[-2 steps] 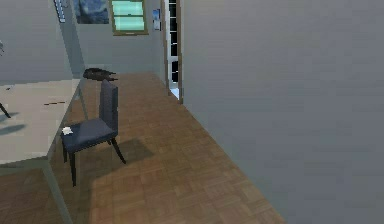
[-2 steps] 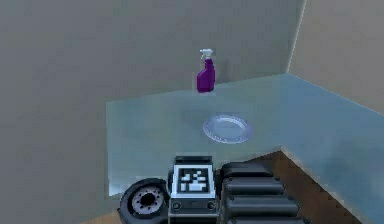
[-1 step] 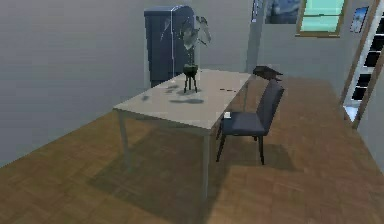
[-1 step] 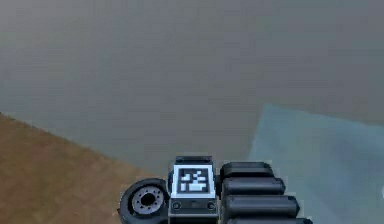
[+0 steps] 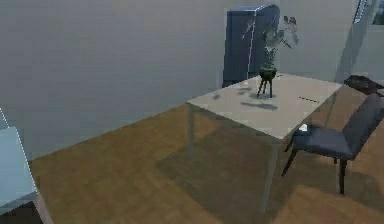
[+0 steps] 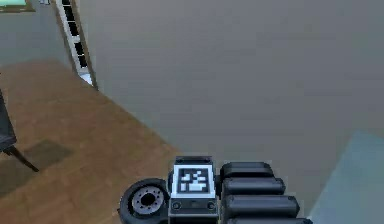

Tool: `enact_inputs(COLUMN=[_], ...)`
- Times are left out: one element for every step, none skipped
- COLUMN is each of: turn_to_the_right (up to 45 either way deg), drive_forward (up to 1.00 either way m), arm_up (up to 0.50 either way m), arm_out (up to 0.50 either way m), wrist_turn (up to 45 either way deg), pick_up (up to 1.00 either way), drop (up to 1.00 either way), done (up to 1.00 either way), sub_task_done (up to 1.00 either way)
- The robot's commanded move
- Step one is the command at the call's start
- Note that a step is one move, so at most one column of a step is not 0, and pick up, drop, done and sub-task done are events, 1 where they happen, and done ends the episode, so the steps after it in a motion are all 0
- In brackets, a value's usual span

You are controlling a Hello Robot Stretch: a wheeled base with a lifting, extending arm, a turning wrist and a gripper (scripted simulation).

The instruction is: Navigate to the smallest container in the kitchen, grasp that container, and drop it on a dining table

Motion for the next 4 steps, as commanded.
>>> enact_inputs(turn_to_the_right=[0.0,-30.0,0.0,3.0], drive_forward=[0.75,0.00,0.95,0.00], arm_up=[0.00,0.00,0.00,0.00], arm_out=[0.00,0.00,0.00,0.00], wrist_turn=[0.0,0.0,0.0,0.0], pick_up=[0.00,0.00,0.00,0.00], drop=[0.00,0.00,0.00,0.00], done=[0.00,0.00,0.00,0.00], sub_task_done=[0.00,0.00,0.00,0.00])
